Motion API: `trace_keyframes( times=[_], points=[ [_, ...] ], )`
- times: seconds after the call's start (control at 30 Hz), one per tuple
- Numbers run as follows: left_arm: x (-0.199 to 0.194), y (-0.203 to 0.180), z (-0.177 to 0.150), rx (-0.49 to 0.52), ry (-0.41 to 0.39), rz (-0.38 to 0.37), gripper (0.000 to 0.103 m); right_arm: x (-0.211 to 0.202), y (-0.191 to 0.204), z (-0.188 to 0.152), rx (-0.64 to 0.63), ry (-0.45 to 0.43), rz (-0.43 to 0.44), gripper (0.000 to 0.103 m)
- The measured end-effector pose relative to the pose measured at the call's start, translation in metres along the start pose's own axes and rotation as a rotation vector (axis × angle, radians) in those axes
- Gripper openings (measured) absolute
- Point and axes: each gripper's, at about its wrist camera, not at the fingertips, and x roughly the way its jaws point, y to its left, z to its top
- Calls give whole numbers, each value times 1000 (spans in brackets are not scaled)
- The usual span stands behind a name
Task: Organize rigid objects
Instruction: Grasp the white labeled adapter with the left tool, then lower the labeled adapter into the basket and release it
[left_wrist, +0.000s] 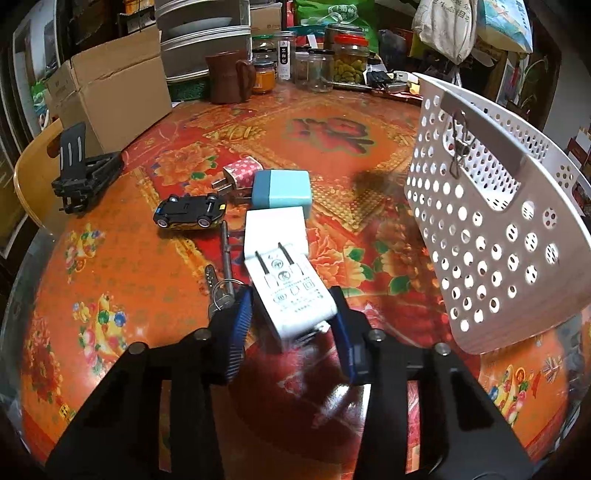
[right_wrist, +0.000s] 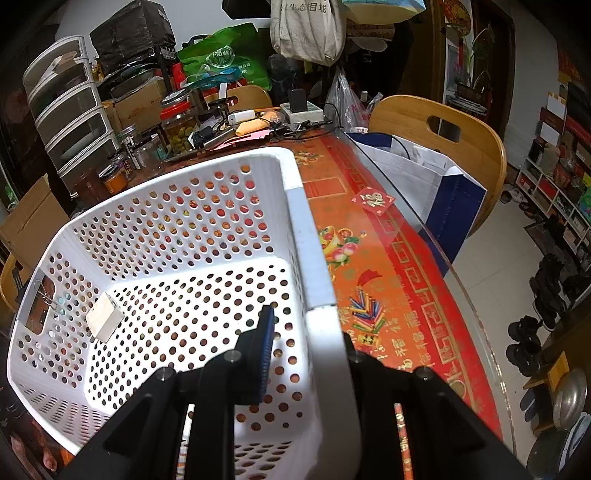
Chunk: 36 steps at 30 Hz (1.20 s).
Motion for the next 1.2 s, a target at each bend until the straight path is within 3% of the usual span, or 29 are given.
trace_keyframes(
  times=[0.23,0.53,0.7,0.9,1.03,1.2],
  points=[
    [-11,13,-5,-22,-39,-33,27,0,1,1,1,-2,2,20],
    [-34,23,-6,-28,-101,-46,26,1,1,1,3,-3,4,20],
    [-69,24,3,-21,-170,-68,26,1,1,1,3,-4,3,20],
    [-139,-11,40,98,-285,-122,26,2,1,1,1,-6,11,20],
    [-153,-61,68,204,-219,-178,26,2,0,0,-1,-2,11,20],
    [-112,-135,92,375,-15,-210,26,2,1,0,1,1,13,20]
  ],
)
